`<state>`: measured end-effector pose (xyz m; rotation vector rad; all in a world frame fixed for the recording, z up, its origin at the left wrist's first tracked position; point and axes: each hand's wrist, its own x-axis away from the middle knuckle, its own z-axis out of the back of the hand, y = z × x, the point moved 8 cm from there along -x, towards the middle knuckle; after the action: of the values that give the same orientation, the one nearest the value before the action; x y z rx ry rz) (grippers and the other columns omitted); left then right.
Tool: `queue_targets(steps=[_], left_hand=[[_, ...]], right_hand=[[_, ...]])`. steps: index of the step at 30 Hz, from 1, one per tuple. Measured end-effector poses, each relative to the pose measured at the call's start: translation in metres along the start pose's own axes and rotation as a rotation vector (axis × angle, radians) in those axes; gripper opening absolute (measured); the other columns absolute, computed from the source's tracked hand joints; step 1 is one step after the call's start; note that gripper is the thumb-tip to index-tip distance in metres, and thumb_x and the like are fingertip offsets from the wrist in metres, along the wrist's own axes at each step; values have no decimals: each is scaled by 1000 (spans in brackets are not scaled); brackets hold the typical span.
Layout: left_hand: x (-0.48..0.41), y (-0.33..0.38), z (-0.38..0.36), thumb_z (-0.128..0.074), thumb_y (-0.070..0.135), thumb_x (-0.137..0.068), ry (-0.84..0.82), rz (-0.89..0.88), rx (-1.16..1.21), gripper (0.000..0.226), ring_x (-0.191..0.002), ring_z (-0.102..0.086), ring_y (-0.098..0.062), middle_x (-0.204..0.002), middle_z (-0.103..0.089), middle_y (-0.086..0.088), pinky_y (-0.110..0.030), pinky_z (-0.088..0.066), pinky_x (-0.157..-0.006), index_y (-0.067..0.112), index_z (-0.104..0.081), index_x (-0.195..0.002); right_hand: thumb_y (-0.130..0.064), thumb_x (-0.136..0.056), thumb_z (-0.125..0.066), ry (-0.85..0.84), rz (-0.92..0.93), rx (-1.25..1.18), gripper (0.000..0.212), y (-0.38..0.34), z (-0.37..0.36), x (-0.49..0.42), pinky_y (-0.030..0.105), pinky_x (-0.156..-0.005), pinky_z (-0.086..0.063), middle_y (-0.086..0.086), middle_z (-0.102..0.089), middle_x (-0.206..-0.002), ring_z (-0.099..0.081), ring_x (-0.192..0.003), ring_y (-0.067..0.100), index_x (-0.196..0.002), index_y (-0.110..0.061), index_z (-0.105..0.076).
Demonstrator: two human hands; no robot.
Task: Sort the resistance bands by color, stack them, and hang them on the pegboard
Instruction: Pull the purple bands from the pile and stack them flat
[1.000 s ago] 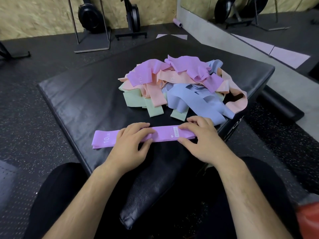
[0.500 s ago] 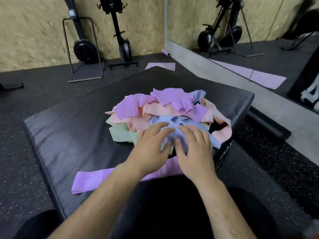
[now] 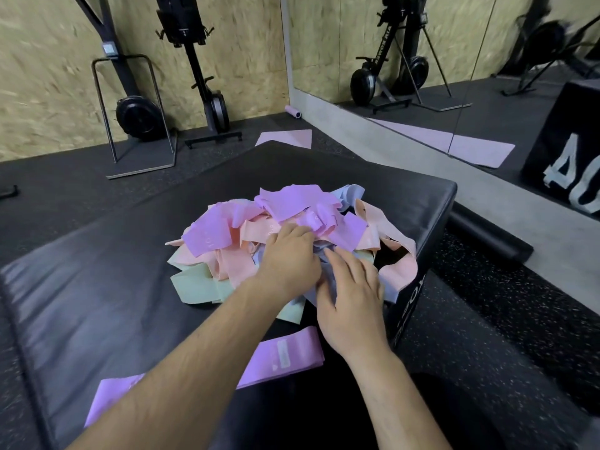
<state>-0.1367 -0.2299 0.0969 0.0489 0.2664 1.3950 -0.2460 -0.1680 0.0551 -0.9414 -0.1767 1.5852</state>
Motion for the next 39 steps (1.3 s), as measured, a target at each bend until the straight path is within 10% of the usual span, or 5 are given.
queue_targets(steps=[11, 16, 23, 30, 39], left_hand=[[73, 19, 40, -27, 26, -87, 236, -167, 179, 55, -110, -64, -34, -117, -71, -13, -42, -49, -95, 1, -72, -108], [128, 32, 67, -26, 15, -78, 344, -253, 302, 56, -103, -64, -26, -112, -73, -6, -35, -51, -91, 4, -74, -105], [179, 16, 81, -40, 9, -89, 429, -201, 455, 45, -118, -56, -3, -127, -65, 9, -24, -47, -97, 15, -69, -123], [221, -6, 106, -63, 3, -96, 489, -83, 889, 65, -127, -57, -18, -134, -60, 17, -36, -50, -101, 45, -45, -142], [245, -42, 169, -65, 6, -97, 605, 40, 1294, 25, -81, -61, -37, -99, -71, -16, -39, -53, -72, 29, -67, -107]], right_hand=[[-24, -102, -51, 155, 119, -159, 46, -21, 21, 6, 43, -104, -42, 5, -51, -144, -47, -130, 27, -147, -15, -44], [-7, -101, -56, 176, 80, -356, 40, -33, 38, 14, 9, -99, -40, -9, -48, -145, -38, -132, -14, -140, -17, -54], [-9, -100, -60, 108, 125, -458, 13, -56, 56, 39, 17, -88, -47, -16, -62, -108, -59, -104, 3, -110, -16, -63], [-21, -101, -59, -51, 129, -610, 7, -117, 96, 60, 14, -79, -48, -18, -69, -95, -66, -92, 11, -105, -22, -65], [-24, -102, -59, -352, 91, -806, 11, -195, 109, 41, 38, -86, -55, -3, -75, -97, -70, -98, 17, -107, -23, -68]])
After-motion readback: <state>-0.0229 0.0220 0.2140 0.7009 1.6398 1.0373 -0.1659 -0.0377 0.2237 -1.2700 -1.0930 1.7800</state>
